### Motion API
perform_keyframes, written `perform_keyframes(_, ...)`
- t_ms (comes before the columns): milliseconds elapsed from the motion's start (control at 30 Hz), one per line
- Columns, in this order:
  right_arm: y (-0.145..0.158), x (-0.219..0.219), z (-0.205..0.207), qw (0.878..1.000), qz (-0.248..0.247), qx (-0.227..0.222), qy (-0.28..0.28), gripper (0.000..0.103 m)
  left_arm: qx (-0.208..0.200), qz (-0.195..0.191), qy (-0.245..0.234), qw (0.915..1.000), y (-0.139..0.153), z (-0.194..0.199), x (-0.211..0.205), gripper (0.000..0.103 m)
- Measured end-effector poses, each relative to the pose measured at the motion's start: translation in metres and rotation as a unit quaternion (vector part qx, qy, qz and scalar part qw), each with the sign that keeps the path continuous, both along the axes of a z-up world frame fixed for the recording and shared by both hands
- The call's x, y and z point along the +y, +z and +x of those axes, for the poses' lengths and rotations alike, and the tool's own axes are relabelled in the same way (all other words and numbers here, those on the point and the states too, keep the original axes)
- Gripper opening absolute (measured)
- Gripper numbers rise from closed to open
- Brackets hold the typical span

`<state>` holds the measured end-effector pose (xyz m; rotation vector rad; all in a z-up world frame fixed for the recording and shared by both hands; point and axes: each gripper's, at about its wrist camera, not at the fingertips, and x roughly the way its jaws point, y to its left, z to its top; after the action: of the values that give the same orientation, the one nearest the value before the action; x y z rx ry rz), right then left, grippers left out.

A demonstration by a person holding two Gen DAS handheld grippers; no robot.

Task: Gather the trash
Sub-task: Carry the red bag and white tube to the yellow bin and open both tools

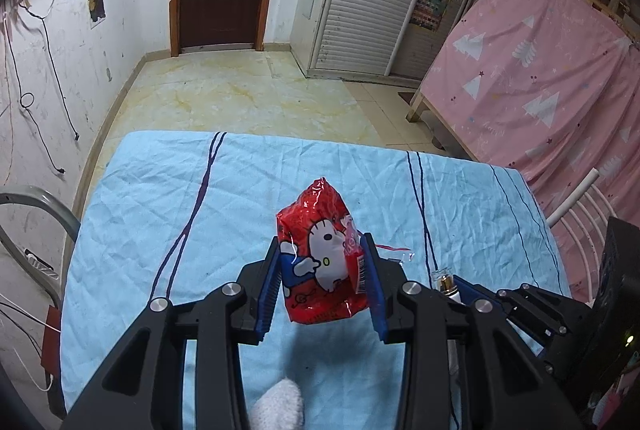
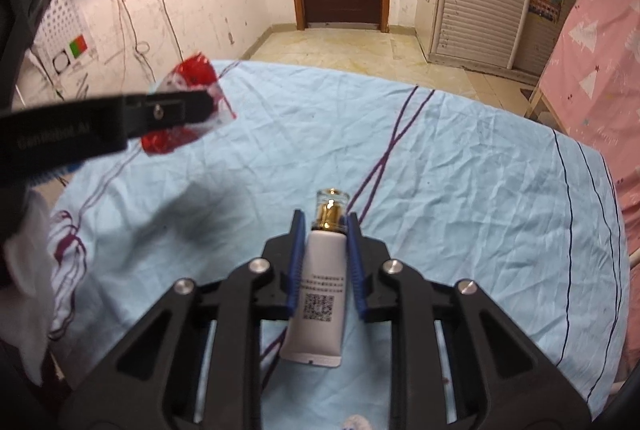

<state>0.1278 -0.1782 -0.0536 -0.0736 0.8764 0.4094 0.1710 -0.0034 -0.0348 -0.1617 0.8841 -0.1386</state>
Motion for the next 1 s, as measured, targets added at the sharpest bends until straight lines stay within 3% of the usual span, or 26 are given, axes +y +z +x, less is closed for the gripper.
perform_keyframes(700,0.038,-0.110,-0.029,0.992,0.090,-0.051,-0.067,0.019,-0.011,0.055,-0.053,0.9970,0.018,-0.024,-0.094,0.028)
perform_keyframes(833,0.033,-0.123,-0.030,0.992,0.105,-0.039,-0.066,0.019,-0.016,0.058,-0.060,0.9964,0.023,-0.027,-0.114,0.028)
perform_keyframes(1000,0.019,-0.108,-0.025,0.994,0.102,-0.011,-0.040,0.019,-0.021,0.060,-0.050,0.9967,0.029,-0.027,-0.113,0.028)
